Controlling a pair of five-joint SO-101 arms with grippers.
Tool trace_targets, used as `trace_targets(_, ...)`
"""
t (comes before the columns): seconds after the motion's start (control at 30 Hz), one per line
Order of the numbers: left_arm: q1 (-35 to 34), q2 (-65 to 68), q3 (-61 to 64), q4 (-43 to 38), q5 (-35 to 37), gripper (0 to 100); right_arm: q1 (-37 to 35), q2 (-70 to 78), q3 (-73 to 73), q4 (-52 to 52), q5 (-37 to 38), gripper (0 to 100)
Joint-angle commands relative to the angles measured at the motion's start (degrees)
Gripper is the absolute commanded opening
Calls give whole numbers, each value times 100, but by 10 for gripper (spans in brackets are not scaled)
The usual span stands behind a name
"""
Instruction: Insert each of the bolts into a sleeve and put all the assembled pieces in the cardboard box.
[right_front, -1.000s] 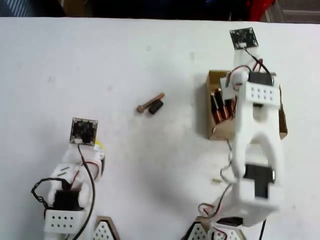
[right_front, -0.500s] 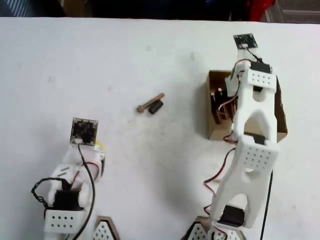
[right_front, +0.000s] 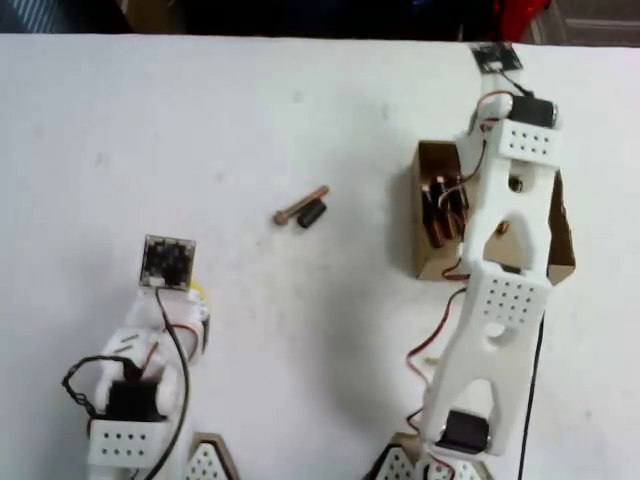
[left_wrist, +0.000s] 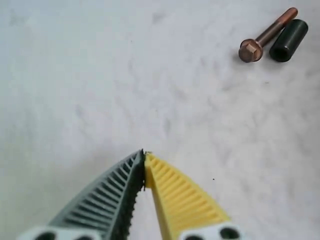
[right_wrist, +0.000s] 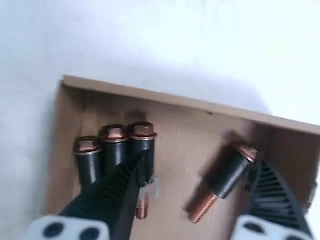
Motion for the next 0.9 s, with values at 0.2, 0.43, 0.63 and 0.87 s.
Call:
trace_targets(0.2, -57, -48, -18, 35, -44, 23, -963, -110, -1134, 866, 9, 287)
trace_targets(0.43, -57, -48, -18, 35, -44, 23, -1692, -119, -1169, 875, -914, 173)
trace_targets(0.63, -57, -48, -18, 35, -44, 23, -2220, -374, -1125, 892, -1178, 81)
trace_targets(0.87, -57, -48, -9, 35, -44, 23, -2484, -1499, -914, 910, -1407, 80)
